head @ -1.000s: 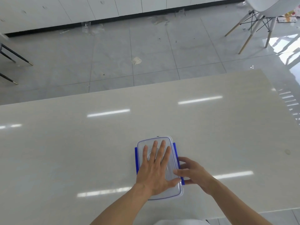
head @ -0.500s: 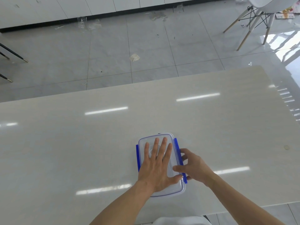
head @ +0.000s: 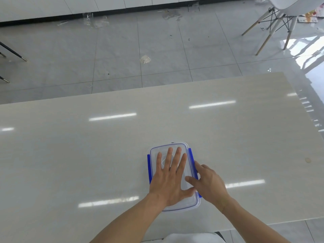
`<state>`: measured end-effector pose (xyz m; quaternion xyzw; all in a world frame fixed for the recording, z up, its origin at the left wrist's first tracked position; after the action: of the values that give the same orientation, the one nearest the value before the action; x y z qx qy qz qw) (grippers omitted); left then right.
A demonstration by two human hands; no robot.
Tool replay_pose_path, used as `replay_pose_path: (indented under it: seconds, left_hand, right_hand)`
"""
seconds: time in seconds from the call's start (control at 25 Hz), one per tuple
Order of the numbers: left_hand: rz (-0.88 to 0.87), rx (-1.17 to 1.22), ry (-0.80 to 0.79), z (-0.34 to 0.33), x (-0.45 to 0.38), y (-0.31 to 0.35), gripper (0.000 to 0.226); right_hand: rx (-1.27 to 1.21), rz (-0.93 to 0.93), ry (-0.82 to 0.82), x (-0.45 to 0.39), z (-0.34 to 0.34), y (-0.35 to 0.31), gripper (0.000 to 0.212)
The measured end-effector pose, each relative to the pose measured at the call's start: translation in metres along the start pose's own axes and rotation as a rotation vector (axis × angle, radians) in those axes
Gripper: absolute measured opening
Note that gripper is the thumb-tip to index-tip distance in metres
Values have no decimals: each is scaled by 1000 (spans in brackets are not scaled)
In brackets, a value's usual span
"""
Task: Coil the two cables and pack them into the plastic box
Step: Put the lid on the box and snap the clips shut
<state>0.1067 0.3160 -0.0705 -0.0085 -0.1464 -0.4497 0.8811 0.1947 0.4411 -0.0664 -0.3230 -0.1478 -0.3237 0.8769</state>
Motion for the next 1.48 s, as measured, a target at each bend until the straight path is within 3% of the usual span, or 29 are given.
replay_pose_path:
  seconds: [0.56, 0.88, 1.04, 1.28, 1.48]
  left_hand:
    - [-2, -5, 23, -1, 0, 0, 106]
    - [2, -19, -35, 3, 1, -1, 103]
    - [-8, 85, -76, 9, -1, -8, 104]
    - [34, 247, -25, 24, 10, -17, 69]
    - [169, 468, -105, 51, 27, -35, 51]
  right_hand:
    - [15, 108, 71, 11, 0, -7, 50]
    - [108, 148, 46, 14, 11, -12, 45]
    - [285, 234, 82, 18, 23, -16, 43]
    - [637, 347, 139, 19, 33, -26, 48]
    - [634, 463, 110, 16, 52, -37, 39]
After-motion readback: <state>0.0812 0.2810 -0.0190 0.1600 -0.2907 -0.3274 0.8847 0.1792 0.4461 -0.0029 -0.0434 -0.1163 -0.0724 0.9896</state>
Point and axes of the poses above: each hand's wrist, its own x-axis away from the middle knuckle, its own z-axis out of the back of the hand, y = z × x, the point moved 2 cm from there along -x, towards the middle knuckle, and after that the axes turned 6 degrees about z, right-handed, at the moved point
